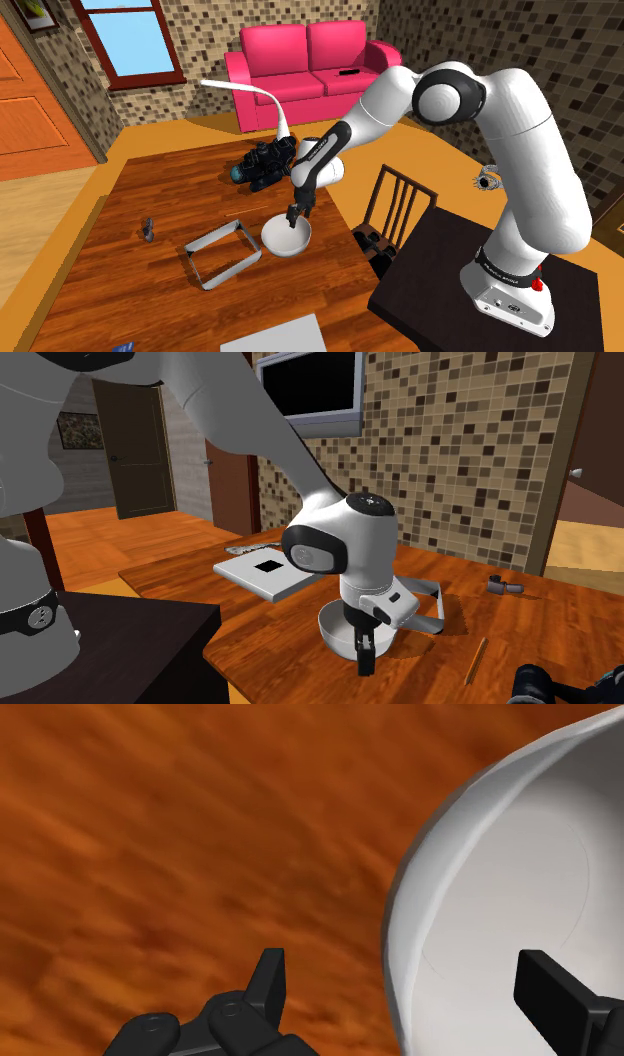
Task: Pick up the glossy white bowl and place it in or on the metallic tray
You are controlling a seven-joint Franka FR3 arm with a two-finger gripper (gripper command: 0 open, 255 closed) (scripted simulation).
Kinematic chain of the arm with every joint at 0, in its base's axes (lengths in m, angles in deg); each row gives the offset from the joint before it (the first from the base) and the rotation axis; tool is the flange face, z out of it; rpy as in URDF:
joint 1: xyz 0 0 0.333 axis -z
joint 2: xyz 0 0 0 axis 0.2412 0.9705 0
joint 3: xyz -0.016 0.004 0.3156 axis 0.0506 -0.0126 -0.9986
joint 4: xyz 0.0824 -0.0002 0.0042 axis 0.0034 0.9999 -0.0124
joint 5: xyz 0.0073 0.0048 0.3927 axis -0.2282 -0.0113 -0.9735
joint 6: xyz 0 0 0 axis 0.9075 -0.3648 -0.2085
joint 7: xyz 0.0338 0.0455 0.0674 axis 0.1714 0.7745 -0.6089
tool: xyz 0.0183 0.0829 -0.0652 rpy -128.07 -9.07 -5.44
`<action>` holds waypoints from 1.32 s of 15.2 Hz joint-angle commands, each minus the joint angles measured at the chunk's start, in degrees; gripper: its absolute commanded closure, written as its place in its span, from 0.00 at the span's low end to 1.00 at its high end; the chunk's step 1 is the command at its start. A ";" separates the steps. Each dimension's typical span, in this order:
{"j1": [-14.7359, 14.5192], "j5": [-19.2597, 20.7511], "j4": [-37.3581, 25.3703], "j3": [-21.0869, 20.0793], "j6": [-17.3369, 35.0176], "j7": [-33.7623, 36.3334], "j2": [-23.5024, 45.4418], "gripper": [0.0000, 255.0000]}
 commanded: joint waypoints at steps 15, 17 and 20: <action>0.01 -0.05 -0.02 -0.04 0.19 -0.06 0.19 1.00; -0.06 0.06 0.16 0.06 -0.26 0.14 -0.46 1.00; -0.23 0.38 0.77 0.35 -1.64 0.76 -2.48 1.00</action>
